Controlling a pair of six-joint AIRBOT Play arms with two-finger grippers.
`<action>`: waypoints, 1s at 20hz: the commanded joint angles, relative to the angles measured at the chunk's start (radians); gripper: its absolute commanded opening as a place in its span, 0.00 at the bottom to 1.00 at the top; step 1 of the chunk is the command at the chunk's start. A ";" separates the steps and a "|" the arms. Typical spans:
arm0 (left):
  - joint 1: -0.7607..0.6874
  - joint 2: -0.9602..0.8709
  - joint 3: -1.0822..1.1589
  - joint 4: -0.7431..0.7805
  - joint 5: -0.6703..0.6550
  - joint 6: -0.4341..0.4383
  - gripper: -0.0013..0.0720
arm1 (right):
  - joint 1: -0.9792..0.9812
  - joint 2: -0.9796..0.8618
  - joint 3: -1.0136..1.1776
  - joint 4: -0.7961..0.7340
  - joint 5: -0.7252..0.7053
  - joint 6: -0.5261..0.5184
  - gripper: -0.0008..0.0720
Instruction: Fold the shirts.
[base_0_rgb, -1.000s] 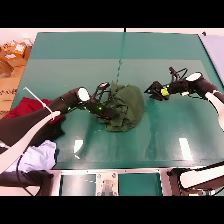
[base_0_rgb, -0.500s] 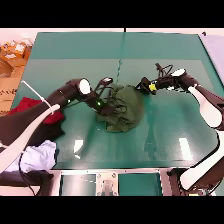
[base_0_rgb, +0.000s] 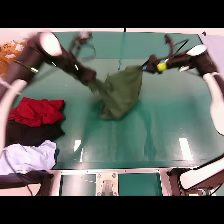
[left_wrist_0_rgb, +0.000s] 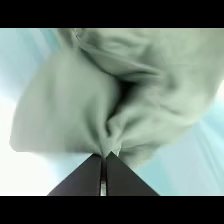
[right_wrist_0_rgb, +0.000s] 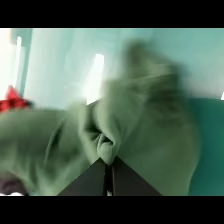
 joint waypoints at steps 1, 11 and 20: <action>0.012 0.145 0.252 0.124 -0.036 -0.104 0.05 | -0.050 0.248 0.041 0.001 0.073 -0.009 0.03; 0.012 0.496 0.353 0.168 0.180 -0.075 0.05 | -0.137 0.896 0.041 -0.092 -0.053 0.038 0.03; 0.012 0.178 0.248 0.238 0.162 -0.071 0.05 | -0.135 0.900 -0.529 -0.110 -0.127 0.020 0.03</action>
